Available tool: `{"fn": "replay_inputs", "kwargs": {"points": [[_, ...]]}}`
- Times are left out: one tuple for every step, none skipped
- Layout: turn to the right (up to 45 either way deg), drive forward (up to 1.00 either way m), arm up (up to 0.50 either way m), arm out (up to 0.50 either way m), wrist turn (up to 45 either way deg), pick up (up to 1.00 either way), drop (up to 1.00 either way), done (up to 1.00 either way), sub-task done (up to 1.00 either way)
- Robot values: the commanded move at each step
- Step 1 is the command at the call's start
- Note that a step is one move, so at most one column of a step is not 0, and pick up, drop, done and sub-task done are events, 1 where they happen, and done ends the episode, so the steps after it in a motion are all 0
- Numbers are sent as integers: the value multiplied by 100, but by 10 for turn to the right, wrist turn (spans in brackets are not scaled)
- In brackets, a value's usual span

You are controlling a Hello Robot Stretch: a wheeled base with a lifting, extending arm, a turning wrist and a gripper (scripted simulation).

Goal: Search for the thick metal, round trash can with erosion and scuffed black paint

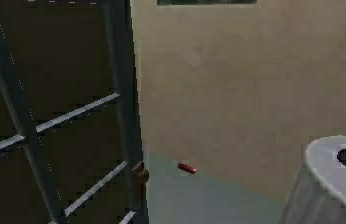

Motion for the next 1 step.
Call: {"fn": "replay_inputs", "kwargs": {"points": [[150,0,0,0,0,0,0,0,0]]}}
